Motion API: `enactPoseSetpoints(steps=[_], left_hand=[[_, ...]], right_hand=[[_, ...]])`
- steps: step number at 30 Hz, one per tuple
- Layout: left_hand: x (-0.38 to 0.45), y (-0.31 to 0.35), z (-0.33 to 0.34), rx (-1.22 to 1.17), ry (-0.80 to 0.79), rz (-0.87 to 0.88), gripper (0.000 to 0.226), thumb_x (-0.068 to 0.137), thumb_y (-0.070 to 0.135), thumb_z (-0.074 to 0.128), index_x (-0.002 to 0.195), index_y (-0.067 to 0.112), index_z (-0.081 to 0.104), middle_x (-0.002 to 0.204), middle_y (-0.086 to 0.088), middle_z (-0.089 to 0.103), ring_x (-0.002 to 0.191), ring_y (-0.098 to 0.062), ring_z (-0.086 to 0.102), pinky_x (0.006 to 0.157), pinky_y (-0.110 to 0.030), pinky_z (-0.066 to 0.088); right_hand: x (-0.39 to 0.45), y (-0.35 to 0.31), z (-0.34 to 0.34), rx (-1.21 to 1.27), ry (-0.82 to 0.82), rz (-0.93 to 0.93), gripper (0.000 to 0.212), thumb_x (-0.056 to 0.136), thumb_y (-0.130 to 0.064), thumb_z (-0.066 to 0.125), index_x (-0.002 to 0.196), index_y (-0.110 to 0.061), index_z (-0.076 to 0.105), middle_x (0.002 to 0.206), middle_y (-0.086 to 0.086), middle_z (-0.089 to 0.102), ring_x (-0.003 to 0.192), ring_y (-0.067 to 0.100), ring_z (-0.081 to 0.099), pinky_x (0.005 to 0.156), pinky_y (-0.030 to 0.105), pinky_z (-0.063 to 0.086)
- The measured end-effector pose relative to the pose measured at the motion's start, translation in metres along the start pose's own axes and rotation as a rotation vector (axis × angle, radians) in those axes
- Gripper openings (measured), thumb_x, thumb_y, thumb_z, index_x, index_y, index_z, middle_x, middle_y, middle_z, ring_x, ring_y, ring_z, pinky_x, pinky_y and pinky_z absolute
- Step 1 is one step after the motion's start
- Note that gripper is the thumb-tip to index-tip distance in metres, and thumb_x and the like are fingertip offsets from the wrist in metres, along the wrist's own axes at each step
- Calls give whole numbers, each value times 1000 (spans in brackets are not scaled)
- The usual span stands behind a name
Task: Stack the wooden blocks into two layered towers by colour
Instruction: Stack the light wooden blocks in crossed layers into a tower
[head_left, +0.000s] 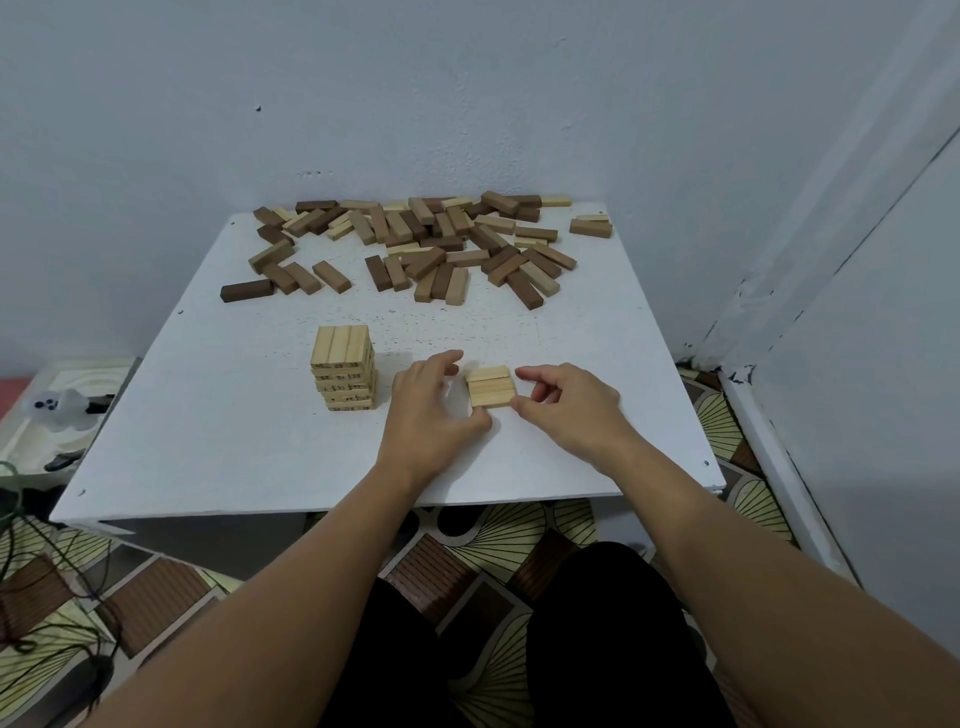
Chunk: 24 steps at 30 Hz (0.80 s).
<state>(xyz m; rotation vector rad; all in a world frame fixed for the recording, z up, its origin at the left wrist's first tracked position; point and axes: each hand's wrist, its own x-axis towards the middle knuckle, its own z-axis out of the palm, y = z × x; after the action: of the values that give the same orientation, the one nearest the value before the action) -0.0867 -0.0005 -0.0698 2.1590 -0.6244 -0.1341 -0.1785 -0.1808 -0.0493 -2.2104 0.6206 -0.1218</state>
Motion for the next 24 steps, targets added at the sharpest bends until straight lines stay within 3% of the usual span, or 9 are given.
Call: enactPoseSetpoints(steps=[9, 24], left_hand=[[2, -1, 0, -35, 19, -19, 64, 79, 30, 81, 139, 30, 57, 113, 24, 66, 109, -8, 53, 91, -24, 45], [2, 1, -3, -44, 24, -22, 57, 79, 31, 83, 133, 29, 64, 110, 25, 69, 107, -9, 58, 97, -35, 52]], right_hand=[[1, 4, 3, -16, 1, -40, 39, 93, -48, 72, 131, -41, 69, 103, -9, 62, 96, 6, 59, 110, 43, 38], [0, 3, 2, -61, 3, -45, 43, 91, -54, 71, 133, -43, 66, 104, -10, 60, 98, 6, 58, 109, 42, 35]])
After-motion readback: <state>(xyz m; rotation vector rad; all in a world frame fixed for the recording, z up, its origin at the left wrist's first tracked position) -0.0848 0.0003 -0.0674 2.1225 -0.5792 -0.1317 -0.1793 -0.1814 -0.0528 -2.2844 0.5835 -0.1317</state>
